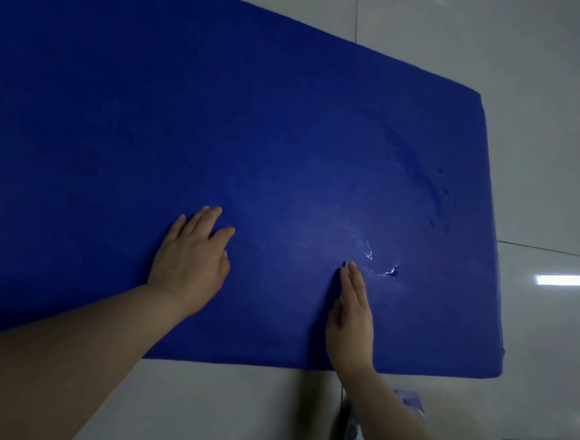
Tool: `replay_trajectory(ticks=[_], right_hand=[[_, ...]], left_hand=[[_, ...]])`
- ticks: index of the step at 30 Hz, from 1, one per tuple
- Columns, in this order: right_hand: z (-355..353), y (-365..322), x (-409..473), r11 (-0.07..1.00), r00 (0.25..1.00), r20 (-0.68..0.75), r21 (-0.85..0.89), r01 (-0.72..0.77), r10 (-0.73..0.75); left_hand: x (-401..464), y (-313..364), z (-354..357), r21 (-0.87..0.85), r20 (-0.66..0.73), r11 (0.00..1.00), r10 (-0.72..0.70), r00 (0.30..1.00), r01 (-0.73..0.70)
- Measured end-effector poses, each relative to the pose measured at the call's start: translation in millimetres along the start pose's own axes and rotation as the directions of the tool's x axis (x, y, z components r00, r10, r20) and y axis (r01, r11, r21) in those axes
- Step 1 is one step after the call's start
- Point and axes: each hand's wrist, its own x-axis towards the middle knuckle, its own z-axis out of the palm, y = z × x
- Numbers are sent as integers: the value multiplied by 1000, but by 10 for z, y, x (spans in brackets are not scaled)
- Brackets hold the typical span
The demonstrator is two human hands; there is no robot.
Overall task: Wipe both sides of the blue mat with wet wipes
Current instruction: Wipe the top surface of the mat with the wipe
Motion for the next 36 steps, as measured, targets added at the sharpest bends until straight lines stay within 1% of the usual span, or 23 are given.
replay_trajectory(ticks=[2, 3, 4, 6, 7, 8, 10, 12, 14, 15, 16, 18, 20, 22, 23, 24, 25, 27, 28, 31, 33, 35, 36], right_hand=[[86, 51, 19, 999, 996, -77, -38, 30, -33], [133, 13, 20, 996, 994, -76, -49, 79, -82], [188, -57, 7, 983, 984, -42, -63, 173, -176], [310, -184, -88, 920, 922, 92, -79, 384, -377], [342, -190, -125, 898, 898, 139, -86, 431, -417], [328, -141, -125, 901, 900, 158, -95, 423, -406], [172, 160, -93, 944, 954, 91, -146, 296, -285], [-85, 561, -71, 981, 989, -144, -192, -16, -12], [-260, 796, -45, 937, 911, -310, -133, -324, 271], [-244, 761, -29, 924, 893, -329, -120, -363, 308], [-172, 636, -31, 944, 916, -313, -129, -305, 253], [61, 292, -123, 982, 985, -173, -179, -57, 26], [200, 98, -207, 966, 981, 18, -171, 193, -193], [97, 238, -147, 937, 957, 92, -200, 287, -273], [-7, 410, -102, 948, 972, 52, -216, 234, -228], [-146, 584, -55, 974, 994, -45, -208, 91, -103], [-294, 740, 11, 982, 985, -163, -165, -89, 62], [-501, 887, 189, 922, 893, -285, -65, -381, 349], [-513, 880, 284, 905, 868, -305, -44, -423, 391], [-289, 607, 597, 951, 919, -281, -58, -304, 277], [-71, 375, 673, 995, 982, -184, -82, -60, 44], [30, 284, 639, 968, 975, -48, -138, 211, -219], [1, 329, 643, 948, 961, -2, -164, 274, -278]], left_hand=[[26, 71, 49, -43, -43, 999, -13, 999, 11], [39, 107, 102, -67, -45, 998, -18, 999, 15], [56, 151, 165, -88, -42, 996, -29, 999, 25], [75, 211, 288, -83, -42, 995, -54, 998, 50], [79, 219, 337, -57, -44, 997, -59, 997, 56], [85, 213, 369, -35, -49, 998, -63, 997, 61], [84, 188, 402, -19, -40, 998, -56, 998, 56], [92, 184, 396, -21, -51, 999, -52, 997, 51], [90, 201, 393, -16, -72, 998, -55, 996, 54], [96, 206, 401, -14, -75, 998, -54, 996, 53], [99, 207, 410, -12, -73, 999, -51, 996, 51], [94, 192, 411, -1, -66, 999, -43, 997, 43], [97, 181, 398, 3, -71, 999, -46, 996, 47], [97, 186, 401, 8, -65, 999, -43, 997, 44], [102, 188, 402, 10, -66, 999, -41, 997, 42], [108, 189, 403, 12, -69, 999, -41, 997, 42], [107, 187, 408, 16, -75, 999, -43, 996, 44], [100, 189, 419, 23, -82, 998, -51, 995, 53], [95, 195, 423, 24, -77, 998, -52, 996, 54], [102, 197, 425, 25, -68, 998, -47, 997, 49], [100, 188, 424, 26, -67, 999, -45, 997, 46], [94, 184, 423, 27, -64, 999, -40, 997, 42], [93, 179, 419, 29, -65, 999, -38, 997, 40]])
